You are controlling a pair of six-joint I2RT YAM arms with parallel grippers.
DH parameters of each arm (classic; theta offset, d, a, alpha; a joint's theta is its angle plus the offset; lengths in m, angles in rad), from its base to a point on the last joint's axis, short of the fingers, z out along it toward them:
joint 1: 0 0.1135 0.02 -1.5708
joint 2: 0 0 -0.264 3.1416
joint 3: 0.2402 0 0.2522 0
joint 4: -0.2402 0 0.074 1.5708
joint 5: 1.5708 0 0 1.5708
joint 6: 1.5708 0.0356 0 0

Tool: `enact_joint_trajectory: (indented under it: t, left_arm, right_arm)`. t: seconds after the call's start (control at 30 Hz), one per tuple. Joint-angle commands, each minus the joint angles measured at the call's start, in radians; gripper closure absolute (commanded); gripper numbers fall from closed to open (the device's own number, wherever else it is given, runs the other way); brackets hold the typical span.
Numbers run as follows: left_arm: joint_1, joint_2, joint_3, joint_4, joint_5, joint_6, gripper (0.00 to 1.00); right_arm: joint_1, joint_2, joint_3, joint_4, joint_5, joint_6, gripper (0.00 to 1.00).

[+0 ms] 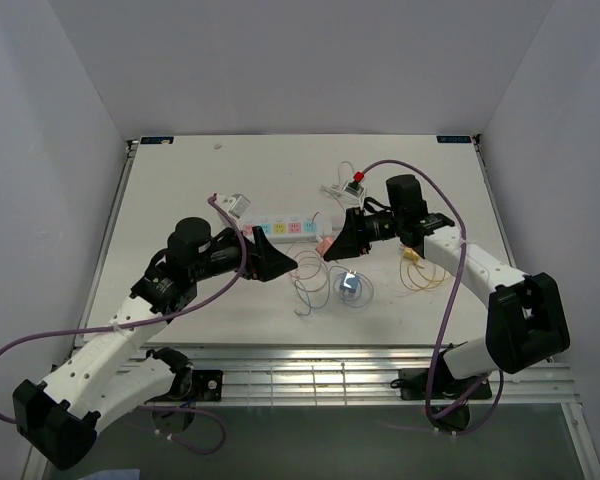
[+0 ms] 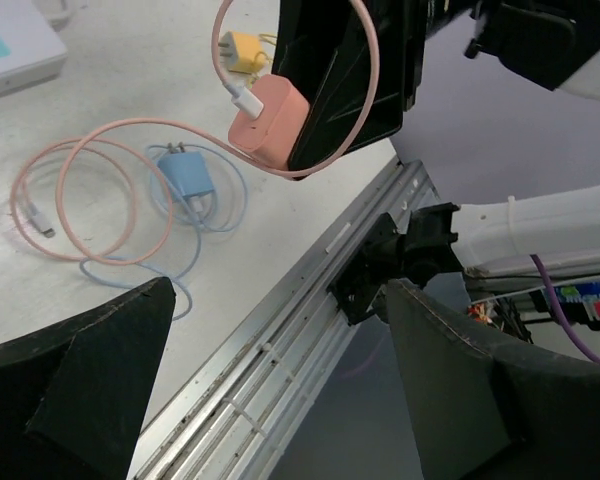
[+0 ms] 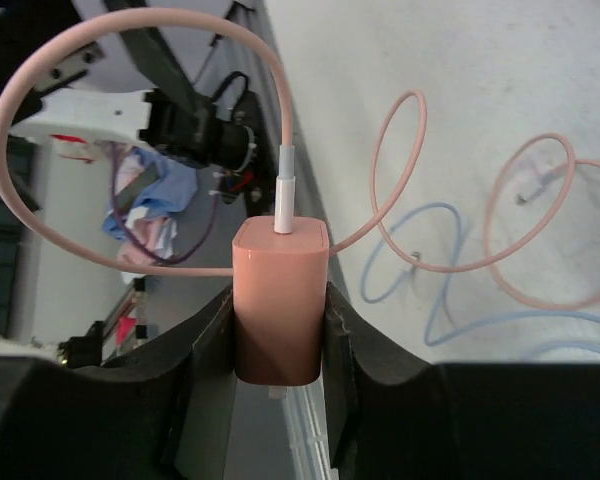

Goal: Insert the plug

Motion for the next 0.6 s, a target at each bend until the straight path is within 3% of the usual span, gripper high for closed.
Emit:
enact_joint_trajectory:
  t: [0.0,0.13,0.27,0.57]
  left_arm:
    - [0.003,-0.016,0.075,-0.085,-0.131,0.011,0.02]
    - [0.003,-0.001,0.085,-0.081,-0.071,-0.002,0.02]
    - [0.003,0.027,0.088,-0.061,-0.028,-0.038,0.02]
    - [-0.043,0.091,0.059,0.091,-0.082,-0.247,0.02]
  right_arm:
    - [0.023,0.002,0.101,-0.279,0.223,-0.218,0.92]
    - [0.045,-0.010,0.095,-0.304,0.382,-0.273,0.92]
    - [0.101,-0.068,0.078,-0.276,0.646,-0.330,0.92]
    - [0.271,-0.277,-0.080,0.035,1.083,-0.420,0.92]
